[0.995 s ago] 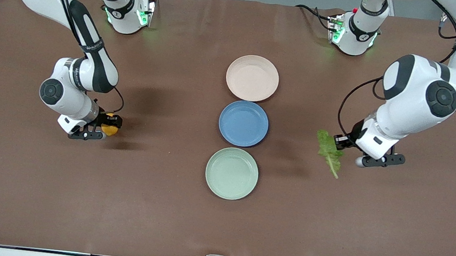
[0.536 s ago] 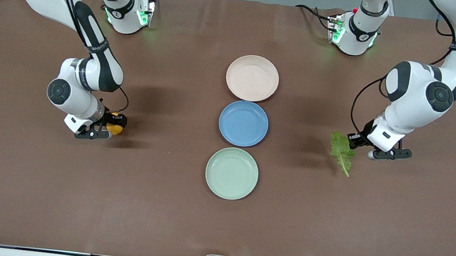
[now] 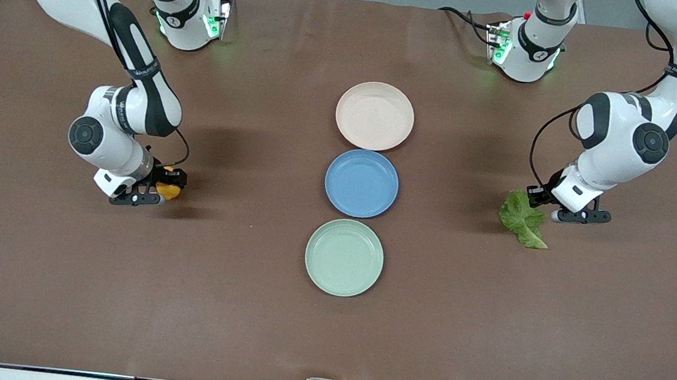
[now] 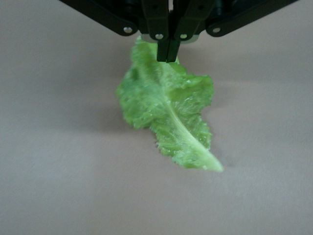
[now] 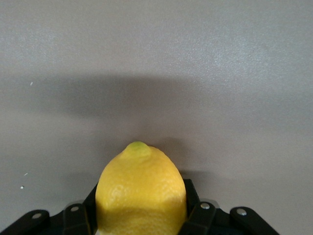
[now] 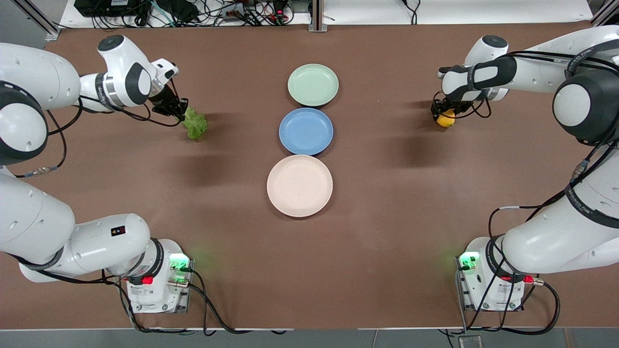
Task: Pick lemon and lettuce from plates
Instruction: 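Open the left gripper to release the lettuce and lift away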
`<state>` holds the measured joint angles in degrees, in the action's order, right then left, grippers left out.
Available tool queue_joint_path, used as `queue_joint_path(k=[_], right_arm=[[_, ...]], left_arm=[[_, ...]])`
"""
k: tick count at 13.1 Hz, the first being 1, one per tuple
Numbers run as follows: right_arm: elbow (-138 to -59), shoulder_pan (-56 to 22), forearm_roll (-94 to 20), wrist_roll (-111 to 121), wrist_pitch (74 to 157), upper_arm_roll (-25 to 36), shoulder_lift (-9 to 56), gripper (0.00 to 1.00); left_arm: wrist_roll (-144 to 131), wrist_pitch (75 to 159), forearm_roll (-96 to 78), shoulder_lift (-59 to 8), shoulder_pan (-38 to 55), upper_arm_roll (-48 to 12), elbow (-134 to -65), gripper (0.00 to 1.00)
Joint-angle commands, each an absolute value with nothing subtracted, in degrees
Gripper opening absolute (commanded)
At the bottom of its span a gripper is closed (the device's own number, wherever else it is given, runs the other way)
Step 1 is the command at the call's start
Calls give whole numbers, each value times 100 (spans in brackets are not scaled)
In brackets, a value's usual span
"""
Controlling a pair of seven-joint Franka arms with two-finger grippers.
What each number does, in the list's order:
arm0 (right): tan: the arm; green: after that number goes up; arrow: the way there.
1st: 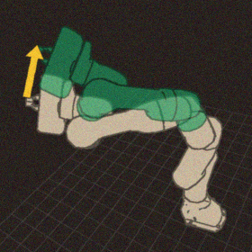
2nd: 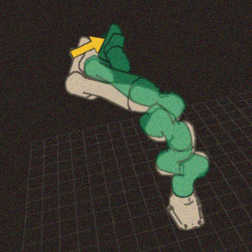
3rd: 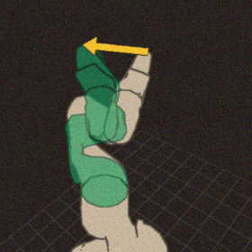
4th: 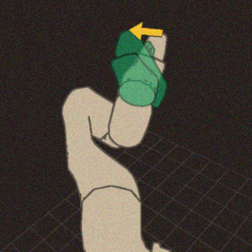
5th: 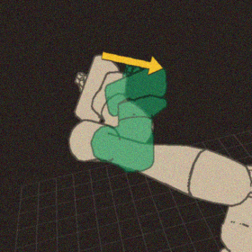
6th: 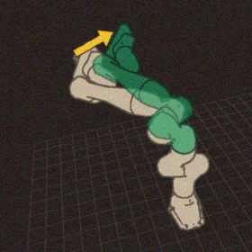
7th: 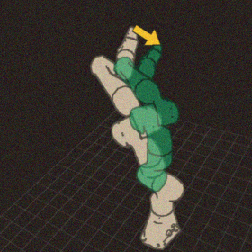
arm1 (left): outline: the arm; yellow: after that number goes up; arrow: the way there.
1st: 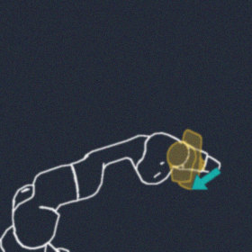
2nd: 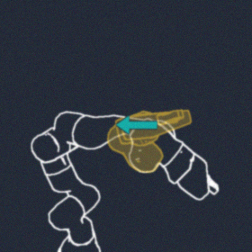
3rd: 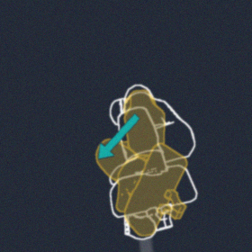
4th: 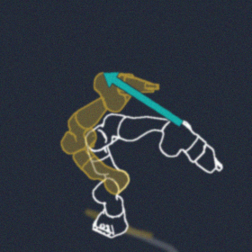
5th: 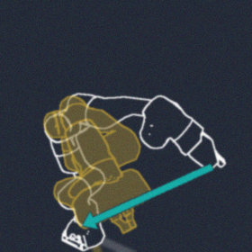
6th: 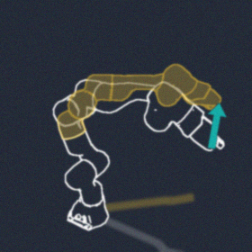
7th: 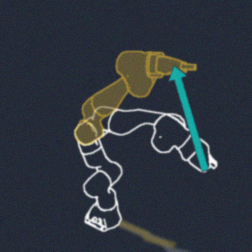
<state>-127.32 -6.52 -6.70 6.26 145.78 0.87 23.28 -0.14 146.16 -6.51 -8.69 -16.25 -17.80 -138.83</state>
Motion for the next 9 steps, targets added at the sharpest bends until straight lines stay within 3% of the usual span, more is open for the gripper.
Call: queue_joint_path(k=[1,2,3,4,5,8,9], right_arm=[[-12841,-598,-844,809,14678,44,2311,7],[-12850,-598,-844,800,14626,44,2312,7],[-12867,-598,-844,809,14608,44,2303,7],[-12928,-598,-844,817,14607,44,2294,7],[-12955,-606,-844,817,14599,44,2285,7],[-12973,-606,-844,826,14511,44,2268,9],[-12964,-606,-844,826,14511,44,2268,22]], left_arm=[[351,14310,-703,-896,-1749,-1819,-13931,2],[343,14169,-694,-896,-1749,-1811,-13905,5],[343,14046,-694,-862,-1758,-1811,-13861,28],[378,13871,-642,-827,-1767,-1802,-13756,72],[439,13652,-494,-809,-1784,-1793,-13633,100],[396,12459,-466,-695,-1934,-1802,-12905,100],[396,12010,-457,-660,-1934,-1793,-12598,100]])
